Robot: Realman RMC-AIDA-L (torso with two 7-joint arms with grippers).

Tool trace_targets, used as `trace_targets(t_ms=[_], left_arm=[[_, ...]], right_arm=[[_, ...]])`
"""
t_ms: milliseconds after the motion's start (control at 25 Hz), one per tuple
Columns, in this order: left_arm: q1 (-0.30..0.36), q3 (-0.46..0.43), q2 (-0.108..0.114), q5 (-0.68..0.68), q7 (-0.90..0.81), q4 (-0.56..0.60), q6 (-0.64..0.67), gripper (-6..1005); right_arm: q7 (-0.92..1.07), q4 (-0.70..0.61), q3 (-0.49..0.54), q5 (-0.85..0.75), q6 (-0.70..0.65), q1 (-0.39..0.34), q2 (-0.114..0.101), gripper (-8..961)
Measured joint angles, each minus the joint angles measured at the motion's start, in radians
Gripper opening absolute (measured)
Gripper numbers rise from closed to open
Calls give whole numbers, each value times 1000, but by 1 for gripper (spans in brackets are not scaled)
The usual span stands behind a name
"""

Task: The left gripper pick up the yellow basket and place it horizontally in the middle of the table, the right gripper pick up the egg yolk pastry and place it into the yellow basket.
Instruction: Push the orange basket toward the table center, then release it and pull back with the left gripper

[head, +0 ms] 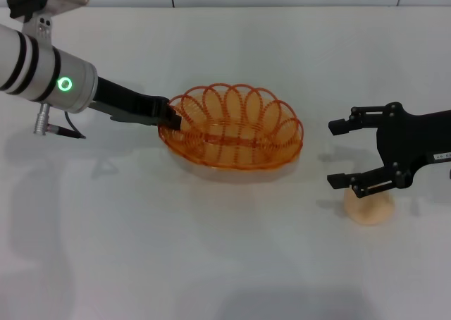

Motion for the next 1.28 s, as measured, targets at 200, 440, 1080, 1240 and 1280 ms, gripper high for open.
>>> trace_targets(t_ms=[200, 440, 1080, 1240, 1280], left_arm=[[-7, 1, -1, -6, -13, -25, -8, 85], [-8, 4, 0, -7, -25, -27, -6, 86], [-16, 33, 0, -33, -47, -56, -13, 89], [-13, 34, 0, -59, -56, -56, -2, 189], [-13, 34, 0, -60, -59, -56, 7, 288]], right_arm=[[-11, 0, 2, 0, 11, 0, 0, 859], [-12, 6, 0, 0, 28, 6, 1, 859], [-5, 13, 0, 0, 61, 6, 4, 860], [-4, 13, 0, 2, 61, 3, 5, 859], [-4, 13, 0, 2, 62, 2, 5, 859]])
